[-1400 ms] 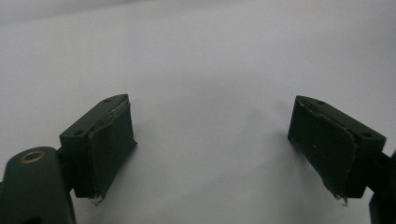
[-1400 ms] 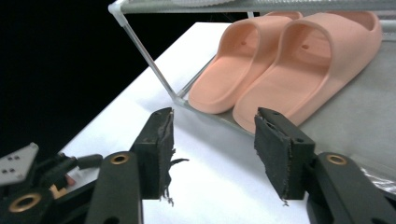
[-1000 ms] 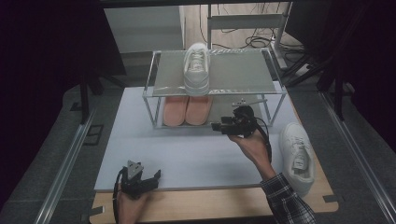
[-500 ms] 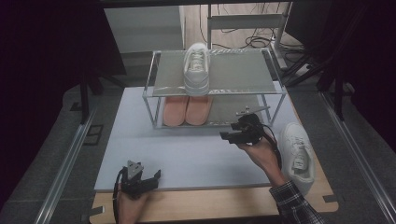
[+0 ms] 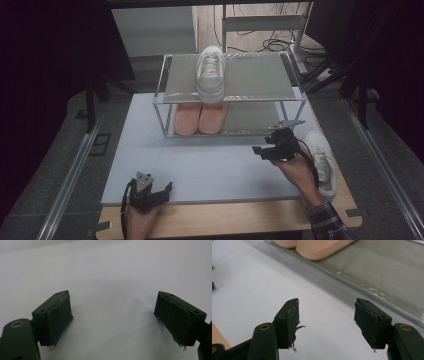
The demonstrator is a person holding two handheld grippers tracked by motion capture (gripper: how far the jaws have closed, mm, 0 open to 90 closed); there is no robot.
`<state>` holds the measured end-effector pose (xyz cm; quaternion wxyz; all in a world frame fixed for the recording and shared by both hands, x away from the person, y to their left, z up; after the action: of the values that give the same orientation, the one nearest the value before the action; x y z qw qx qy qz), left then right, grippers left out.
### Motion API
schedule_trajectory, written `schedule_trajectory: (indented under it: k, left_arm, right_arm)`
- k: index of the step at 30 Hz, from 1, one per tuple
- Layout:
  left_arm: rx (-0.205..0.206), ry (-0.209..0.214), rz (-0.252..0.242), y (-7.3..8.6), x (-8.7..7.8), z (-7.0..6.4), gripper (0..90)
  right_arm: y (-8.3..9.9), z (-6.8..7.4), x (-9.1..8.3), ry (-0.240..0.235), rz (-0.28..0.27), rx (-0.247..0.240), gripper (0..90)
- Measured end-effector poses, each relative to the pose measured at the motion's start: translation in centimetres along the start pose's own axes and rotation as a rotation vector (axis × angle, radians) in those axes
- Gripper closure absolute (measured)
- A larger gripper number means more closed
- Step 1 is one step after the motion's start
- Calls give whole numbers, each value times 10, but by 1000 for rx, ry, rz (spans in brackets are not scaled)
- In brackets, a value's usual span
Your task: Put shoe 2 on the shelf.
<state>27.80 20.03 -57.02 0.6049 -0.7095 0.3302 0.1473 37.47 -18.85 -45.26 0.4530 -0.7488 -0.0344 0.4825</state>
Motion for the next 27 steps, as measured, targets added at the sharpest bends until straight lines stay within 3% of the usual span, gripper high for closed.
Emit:
schedule_trajectory:
  k: [8, 14, 19, 27]
  left_arm:
    - [0, 0, 0, 0, 0, 0, 140]
    - [0, 0, 0, 0, 0, 0, 140]
    - [0, 0, 1, 0, 0, 0, 140]
    - [0, 0, 1, 0, 0, 0, 140]
  right_arm:
    - [17, -15, -16, 43, 21, 22, 384]
    - [38, -35, -33, 108, 54, 57, 438]
    - [54, -51, -46, 151, 76, 118, 538]
    - [72, -72, -65, 224, 92, 182, 791]
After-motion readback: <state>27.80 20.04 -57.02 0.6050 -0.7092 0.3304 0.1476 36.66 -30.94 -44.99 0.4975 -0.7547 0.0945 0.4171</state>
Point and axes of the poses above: each handheld gripper's, and its own axes: x roughly forward along the jaws, y roughly out of its underside, z roughly to its left, the point moved 5 cm from there along x, roughly forward along the jaws, and after that the axes turned 15 degrees about -x, right-handed, at the moved point
